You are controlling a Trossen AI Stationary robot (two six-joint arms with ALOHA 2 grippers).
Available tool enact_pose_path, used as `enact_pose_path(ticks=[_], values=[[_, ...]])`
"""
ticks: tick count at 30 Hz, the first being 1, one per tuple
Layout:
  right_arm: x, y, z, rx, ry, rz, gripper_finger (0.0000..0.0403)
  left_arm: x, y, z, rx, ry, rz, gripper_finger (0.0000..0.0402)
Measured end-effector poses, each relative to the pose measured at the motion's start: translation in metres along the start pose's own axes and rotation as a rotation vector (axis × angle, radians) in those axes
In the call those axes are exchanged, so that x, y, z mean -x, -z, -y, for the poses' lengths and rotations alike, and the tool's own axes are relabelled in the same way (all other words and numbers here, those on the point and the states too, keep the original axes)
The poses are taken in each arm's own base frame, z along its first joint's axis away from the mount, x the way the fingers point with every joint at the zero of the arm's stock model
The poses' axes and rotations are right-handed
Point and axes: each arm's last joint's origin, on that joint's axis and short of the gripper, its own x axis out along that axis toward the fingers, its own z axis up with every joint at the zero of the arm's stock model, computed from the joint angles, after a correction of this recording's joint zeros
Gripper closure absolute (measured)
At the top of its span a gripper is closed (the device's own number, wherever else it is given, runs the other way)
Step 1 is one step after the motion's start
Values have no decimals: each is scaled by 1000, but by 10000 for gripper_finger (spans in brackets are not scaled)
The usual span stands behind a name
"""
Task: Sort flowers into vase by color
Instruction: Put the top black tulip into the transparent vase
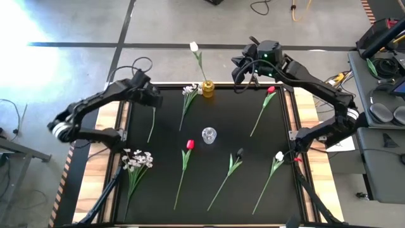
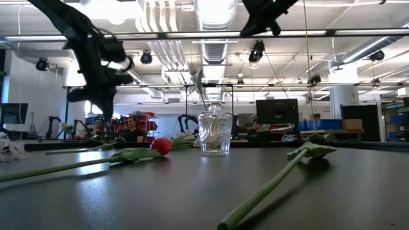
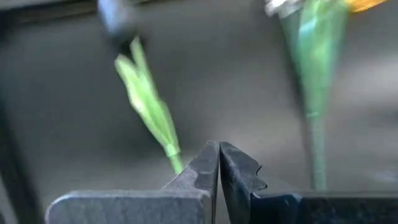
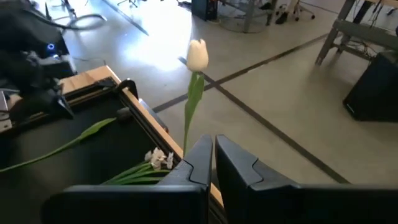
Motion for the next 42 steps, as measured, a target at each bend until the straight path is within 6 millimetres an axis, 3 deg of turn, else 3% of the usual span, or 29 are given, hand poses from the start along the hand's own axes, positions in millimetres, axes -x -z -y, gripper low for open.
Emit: enact_pose_path(ticks=[6, 15, 21, 26, 32, 37, 42], values=[[-4, 6, -2, -23, -5, -20, 390, -32, -9, -3, 16, -54, -41, 370], [-6, 9, -10, -18, -26, -29, 390, -61, -29, -10, 27, -230, -2, 284], [-5, 9, -12, -22, -36, -30, 390, -81, -46, -9, 10, -199, -13, 259], [-5, 9, -16, -24, -44, -29, 390, -98, -47, -10, 11, -208, -61, 275], [-5, 9, -21, -26, -59, -30, 390, -98, -48, -11, 12, -209, -55, 325], [-4, 9, -23, -23, -65, -29, 390, -84, -49, -8, -43, -121, -38, 389], [-2, 8, -26, -45, -77, -28, 390, -48, -48, 6, -90, 92, 26, 396]])
